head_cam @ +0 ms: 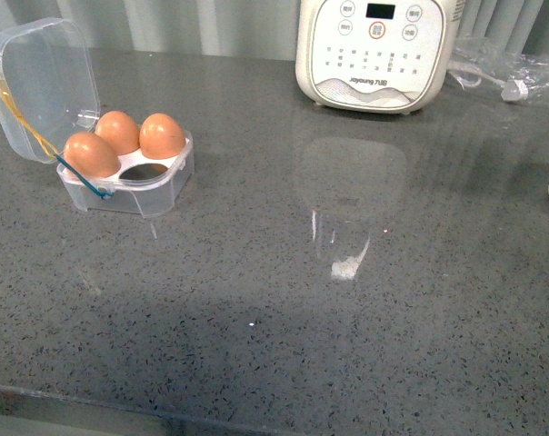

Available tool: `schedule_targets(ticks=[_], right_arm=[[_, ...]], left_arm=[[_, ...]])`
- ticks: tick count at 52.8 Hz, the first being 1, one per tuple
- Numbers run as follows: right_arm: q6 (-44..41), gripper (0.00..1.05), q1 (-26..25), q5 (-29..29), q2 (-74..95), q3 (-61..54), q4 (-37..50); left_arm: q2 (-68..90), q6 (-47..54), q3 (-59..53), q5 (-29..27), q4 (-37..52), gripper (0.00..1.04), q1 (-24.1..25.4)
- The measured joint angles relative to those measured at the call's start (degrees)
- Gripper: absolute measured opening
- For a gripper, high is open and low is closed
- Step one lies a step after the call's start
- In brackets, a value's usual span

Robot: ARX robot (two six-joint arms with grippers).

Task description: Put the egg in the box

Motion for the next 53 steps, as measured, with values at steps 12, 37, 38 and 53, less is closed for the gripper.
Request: schedule_targets(ticks=[12, 37, 38, 53], right_arm=[[0.2, 0.42, 13.4, -2.3, 4.5, 8.3, -3.1], [0.6, 0.42, 29.6, -14.6, 18.3, 17.1, -4.6], [0.6, 0.42, 29.8, -14.6, 18.6, 17.6, -4.6], [0.8, 0.42, 31.2, -13.8, 23.3, 23.8, -7.2]], left_arm=[[0.0, 0.0, 0.0, 0.0, 0.0, 0.98, 0.0], [0.0, 0.0, 0.0, 0.0, 0.0, 0.98, 0.0], [0.0, 0.0, 0.0, 0.0, 0.0, 0.98, 0.0], [0.0, 0.0, 0.0, 0.0, 0.0, 0.98, 0.0]])
